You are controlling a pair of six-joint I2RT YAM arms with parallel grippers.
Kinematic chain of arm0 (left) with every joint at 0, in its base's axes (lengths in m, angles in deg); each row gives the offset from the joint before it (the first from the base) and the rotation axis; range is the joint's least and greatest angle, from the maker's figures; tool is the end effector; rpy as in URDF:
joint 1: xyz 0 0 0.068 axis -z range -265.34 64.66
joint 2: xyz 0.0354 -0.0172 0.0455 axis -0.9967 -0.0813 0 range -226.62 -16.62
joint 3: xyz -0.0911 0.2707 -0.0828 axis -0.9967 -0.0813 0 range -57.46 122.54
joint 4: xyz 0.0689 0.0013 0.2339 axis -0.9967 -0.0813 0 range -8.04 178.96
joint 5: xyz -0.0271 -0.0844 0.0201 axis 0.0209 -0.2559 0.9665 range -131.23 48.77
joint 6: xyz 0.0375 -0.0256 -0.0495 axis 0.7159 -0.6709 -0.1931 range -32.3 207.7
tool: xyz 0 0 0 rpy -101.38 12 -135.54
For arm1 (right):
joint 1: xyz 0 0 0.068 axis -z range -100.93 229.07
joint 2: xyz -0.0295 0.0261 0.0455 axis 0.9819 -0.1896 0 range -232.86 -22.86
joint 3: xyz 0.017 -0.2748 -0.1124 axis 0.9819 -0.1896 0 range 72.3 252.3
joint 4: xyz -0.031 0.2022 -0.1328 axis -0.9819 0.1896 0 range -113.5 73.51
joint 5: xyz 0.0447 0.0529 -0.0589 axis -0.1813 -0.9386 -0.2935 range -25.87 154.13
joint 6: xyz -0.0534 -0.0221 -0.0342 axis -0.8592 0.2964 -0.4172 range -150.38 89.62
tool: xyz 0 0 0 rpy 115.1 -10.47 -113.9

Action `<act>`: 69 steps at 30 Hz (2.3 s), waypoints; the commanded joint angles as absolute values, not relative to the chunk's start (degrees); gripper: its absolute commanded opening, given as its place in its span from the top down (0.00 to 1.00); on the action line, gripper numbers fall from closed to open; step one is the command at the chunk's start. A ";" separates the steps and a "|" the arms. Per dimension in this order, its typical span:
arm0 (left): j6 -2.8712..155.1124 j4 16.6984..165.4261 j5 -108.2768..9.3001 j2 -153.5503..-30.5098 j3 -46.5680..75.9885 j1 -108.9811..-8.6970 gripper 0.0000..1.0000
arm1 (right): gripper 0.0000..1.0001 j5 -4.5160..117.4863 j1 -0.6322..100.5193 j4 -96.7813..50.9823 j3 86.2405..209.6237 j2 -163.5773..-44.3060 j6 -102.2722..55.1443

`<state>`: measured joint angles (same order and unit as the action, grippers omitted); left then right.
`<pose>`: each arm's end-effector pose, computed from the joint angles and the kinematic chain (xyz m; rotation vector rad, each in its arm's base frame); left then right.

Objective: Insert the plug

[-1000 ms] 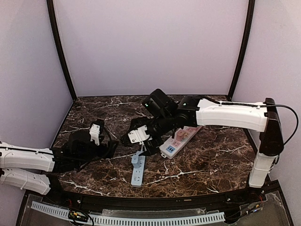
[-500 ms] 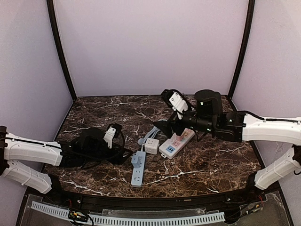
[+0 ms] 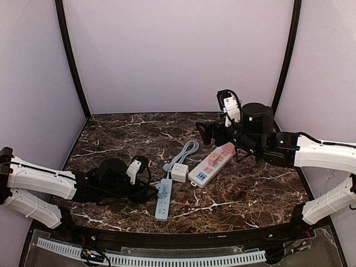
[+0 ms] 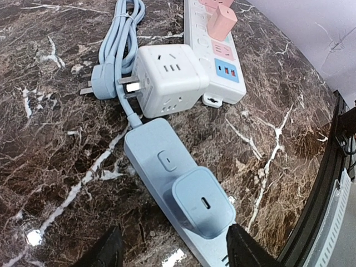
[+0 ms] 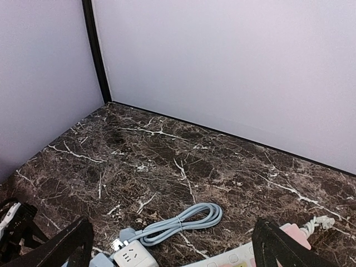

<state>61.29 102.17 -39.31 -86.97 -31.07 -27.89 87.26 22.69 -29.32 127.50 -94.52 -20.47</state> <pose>0.1289 -0.1986 0.2069 0.5743 2.1467 -0.8169 0.1748 0.2250 0.3588 -0.4155 1.7174 0.4918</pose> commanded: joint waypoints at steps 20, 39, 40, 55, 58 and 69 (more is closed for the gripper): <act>61.12 99.88 -38.35 -86.41 -29.62 -26.80 0.42 | 0.01 89.83 23.77 -29.03 123.98 -92.22 -16.49; 61.91 102.76 -37.12 -97.03 -24.57 -26.80 0.60 | 0.01 88.81 23.70 -29.96 123.54 -94.05 -16.04; 61.93 102.36 -37.10 -97.17 -24.54 -26.80 0.61 | 0.01 88.74 23.70 -29.92 123.46 -93.98 -16.07; 60.03 101.67 -37.66 -98.68 -28.78 -26.78 0.69 | 0.01 88.64 23.70 -27.89 124.44 -94.60 -15.11; 59.38 102.18 -37.65 -100.21 -29.87 -26.80 0.70 | 0.01 88.74 23.70 -27.38 124.76 -94.90 -14.92; 54.96 101.47 -34.98 -100.53 -34.33 -26.76 0.75 | 0.01 88.34 23.72 -26.03 125.82 -95.61 -14.34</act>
<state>56.81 115.07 -38.35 -99.41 -28.95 -26.88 88.38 23.37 -26.39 124.04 -94.69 -15.11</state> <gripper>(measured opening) 0.264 0.986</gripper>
